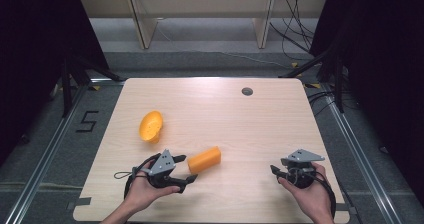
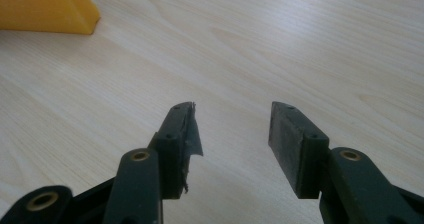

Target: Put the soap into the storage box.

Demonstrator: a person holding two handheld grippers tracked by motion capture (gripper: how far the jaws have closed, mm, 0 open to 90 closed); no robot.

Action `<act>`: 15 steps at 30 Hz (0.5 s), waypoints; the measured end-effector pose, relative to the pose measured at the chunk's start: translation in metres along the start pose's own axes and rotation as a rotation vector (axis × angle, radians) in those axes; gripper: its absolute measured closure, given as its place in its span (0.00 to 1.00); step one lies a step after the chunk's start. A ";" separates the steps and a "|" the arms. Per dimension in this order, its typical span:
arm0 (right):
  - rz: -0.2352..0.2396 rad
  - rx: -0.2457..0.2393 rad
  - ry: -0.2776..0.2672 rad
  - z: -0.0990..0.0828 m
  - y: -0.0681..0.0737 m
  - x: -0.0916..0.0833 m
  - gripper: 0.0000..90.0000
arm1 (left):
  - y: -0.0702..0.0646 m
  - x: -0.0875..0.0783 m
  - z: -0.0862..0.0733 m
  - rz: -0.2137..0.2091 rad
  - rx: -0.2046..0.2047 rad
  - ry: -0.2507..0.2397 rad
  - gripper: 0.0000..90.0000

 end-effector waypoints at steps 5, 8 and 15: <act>-0.009 0.015 0.012 -0.001 0.001 -0.001 0.59 | 0.005 0.010 0.001 0.004 0.016 0.019 0.27; -0.006 0.011 0.014 -0.001 0.001 0.000 0.59 | 0.007 0.017 0.000 0.010 0.022 0.033 0.27; -0.004 0.011 0.020 -0.002 0.002 0.000 0.58 | 0.008 0.029 0.000 -0.001 0.023 0.054 0.33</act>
Point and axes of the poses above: each handheld gripper's, and its own axes: x roughly forward along the jaws, z roughly out of its top, y roughly to its left, the point moved 7 cm from there along x, roughly forward along the jaws, and after that the axes turned 12 degrees about -x, right-handed, at the moved point
